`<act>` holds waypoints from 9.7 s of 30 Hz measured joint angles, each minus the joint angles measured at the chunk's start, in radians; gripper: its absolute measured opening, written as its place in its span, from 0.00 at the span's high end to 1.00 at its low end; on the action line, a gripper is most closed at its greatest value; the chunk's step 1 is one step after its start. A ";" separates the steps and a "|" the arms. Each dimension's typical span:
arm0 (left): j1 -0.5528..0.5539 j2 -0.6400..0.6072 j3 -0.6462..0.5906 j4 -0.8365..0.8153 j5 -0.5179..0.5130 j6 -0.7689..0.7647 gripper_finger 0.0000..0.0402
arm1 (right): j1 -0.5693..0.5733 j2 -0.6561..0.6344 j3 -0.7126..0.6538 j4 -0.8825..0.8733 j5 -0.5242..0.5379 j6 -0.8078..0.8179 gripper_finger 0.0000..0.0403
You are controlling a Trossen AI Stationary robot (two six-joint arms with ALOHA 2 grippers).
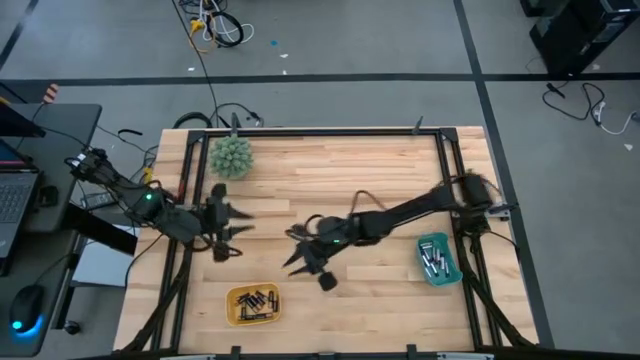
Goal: Sort batteries
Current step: Adjust the yellow bin, then return to Home Position
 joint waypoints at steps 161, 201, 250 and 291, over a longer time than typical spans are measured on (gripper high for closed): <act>-0.059 0.522 0.176 0.667 0.269 0.795 0.69 | 0.159 -0.790 -0.685 0.511 0.693 -0.130 0.95; 0.169 -0.520 -0.685 0.611 0.011 0.642 0.70 | 0.014 -1.759 -1.313 0.298 0.621 -0.178 1.00; 0.170 -0.540 -0.739 0.794 0.076 0.369 0.70 | -0.169 -1.813 -1.316 -0.291 0.550 0.140 1.00; 0.169 -0.540 -0.739 0.794 0.076 0.369 0.70 | -0.169 -1.813 -1.316 -0.284 0.552 0.198 0.99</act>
